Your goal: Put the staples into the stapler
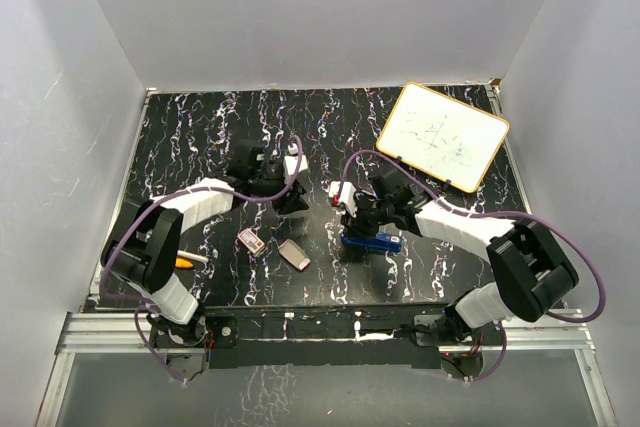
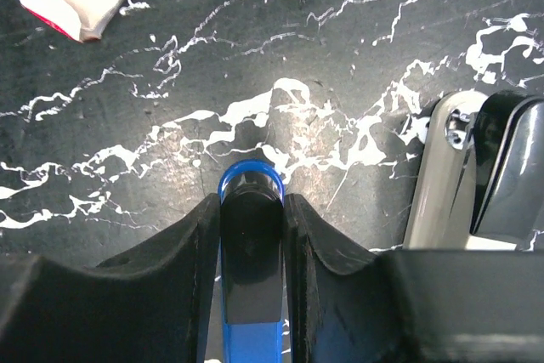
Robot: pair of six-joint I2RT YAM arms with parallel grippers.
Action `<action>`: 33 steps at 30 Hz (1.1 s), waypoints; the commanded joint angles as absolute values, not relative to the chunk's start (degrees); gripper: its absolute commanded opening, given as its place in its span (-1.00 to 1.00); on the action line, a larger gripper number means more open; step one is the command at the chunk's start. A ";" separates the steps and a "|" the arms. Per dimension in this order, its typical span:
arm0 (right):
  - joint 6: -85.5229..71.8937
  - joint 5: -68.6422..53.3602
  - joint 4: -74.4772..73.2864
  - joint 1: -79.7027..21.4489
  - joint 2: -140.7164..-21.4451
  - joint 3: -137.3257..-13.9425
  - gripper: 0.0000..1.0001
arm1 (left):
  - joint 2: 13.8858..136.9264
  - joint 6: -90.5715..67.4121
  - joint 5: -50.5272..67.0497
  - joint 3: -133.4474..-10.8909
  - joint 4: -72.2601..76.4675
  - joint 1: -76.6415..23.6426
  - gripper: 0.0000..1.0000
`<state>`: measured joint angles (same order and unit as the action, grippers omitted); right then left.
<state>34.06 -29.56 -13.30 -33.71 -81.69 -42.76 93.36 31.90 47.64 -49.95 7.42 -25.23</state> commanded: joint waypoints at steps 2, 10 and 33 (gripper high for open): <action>36.78 -22.47 -13.32 -33.76 -84.63 -40.00 -0.84 | 88.38 30.90 43.03 -54.14 0.18 -22.14 -0.08; 36.13 -20.66 -14.19 -33.81 -84.35 -43.37 -0.83 | 86.51 30.33 37.22 -57.04 -5.12 -19.79 -0.06; 27.51 -20.48 -15.27 -32.82 -75.41 -51.85 0.50 | 74.38 25.60 18.46 -62.35 -17.34 -13.85 0.21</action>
